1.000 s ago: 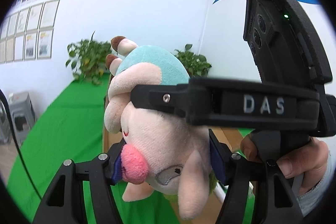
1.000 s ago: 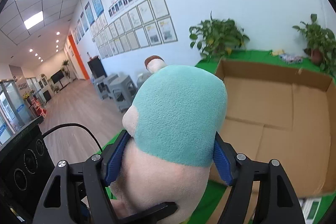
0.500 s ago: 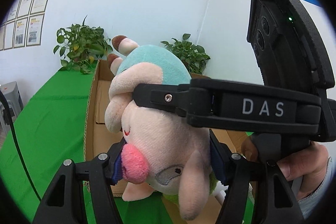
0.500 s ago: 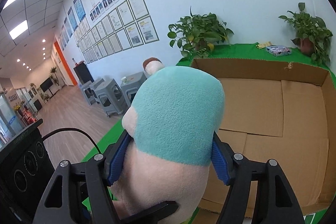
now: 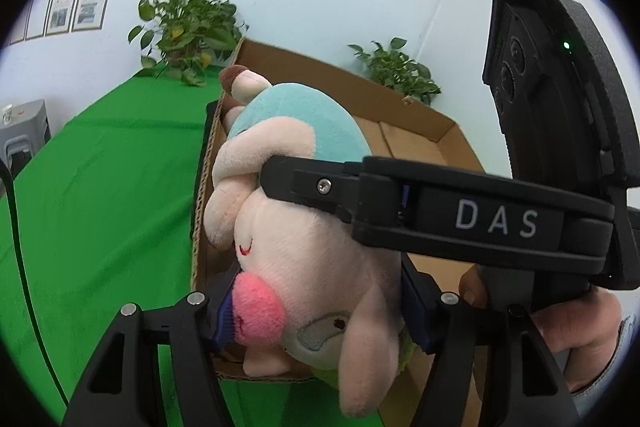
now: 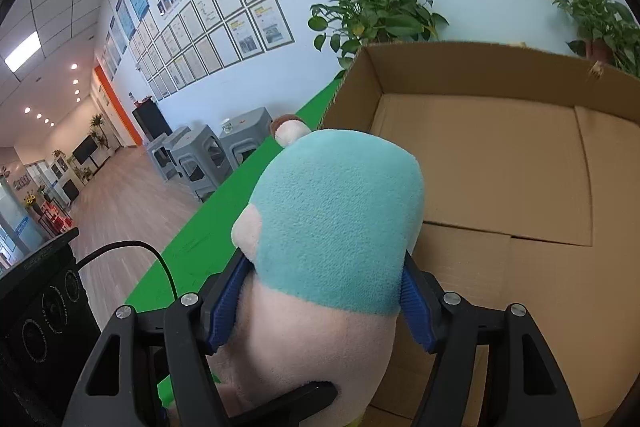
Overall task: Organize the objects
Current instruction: 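Carry the plush pig with the left gripper while the right gripper also grips it, then lower the plush pig into the cardboard tray and open both grippers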
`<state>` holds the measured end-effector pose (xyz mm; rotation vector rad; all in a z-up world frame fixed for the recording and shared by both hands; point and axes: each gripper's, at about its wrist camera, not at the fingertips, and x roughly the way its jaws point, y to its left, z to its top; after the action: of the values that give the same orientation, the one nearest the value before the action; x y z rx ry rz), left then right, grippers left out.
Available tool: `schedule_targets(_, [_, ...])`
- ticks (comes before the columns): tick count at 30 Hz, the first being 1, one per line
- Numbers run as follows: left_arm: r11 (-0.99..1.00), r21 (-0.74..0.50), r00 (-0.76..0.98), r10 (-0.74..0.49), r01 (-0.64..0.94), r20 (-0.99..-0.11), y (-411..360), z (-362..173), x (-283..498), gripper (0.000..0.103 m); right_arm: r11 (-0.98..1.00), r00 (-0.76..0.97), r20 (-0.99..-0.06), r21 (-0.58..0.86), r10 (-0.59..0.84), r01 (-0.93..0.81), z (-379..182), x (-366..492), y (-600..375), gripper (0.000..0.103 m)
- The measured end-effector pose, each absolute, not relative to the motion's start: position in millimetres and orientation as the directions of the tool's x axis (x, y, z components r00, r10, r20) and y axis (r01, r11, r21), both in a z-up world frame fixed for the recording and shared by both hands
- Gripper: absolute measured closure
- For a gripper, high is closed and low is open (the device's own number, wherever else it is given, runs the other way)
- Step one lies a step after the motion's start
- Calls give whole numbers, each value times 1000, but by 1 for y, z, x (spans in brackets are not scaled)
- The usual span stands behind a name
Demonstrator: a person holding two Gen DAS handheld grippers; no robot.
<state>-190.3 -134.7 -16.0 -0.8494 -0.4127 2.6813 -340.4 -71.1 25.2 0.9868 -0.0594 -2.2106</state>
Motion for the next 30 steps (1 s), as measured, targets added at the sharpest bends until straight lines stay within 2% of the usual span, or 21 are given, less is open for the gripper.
schedule_targets(6, [-903,-403,-752,369,-150,-547,-139,-27,-179,30,-754,-449,-660,285,-602,592,-10,-359,-93,37])
schedule_targets(14, [-943,-319,-797,264,-95,-543,-161,-25,-152,32,-790,-500,-680,196,-536,581,-17,-360,-103,36])
schedule_targets(16, [-945,-318,-788,250,-72,-563,-164,-32,-155,32,-788,-493,-675,224,-550,573,-23,-363,-104,32])
schedule_targets(18, [-942,-329,-771,254,-61,-584,-166,-41,-162,32,-788,-491,-671,236,-555,568,-27,-363,-103,23])
schedule_targets(26, [-941,-327,-751,278,-87,-599,-152,-53,-166,32,-731,-442,-603,399,-664,554,-6,-373,-74,13])
schedule_targets(28, [-946,-310,-754,268,-90,-599,-149,-52,-165,32,-744,-427,-633,396,-646,538,-11,-379,-75,14])
schedule_targets(30, [-945,-317,-753,269,-85,-600,-150,-53,-166,33,-750,-394,-669,394,-630,532,-25,-385,-82,35])
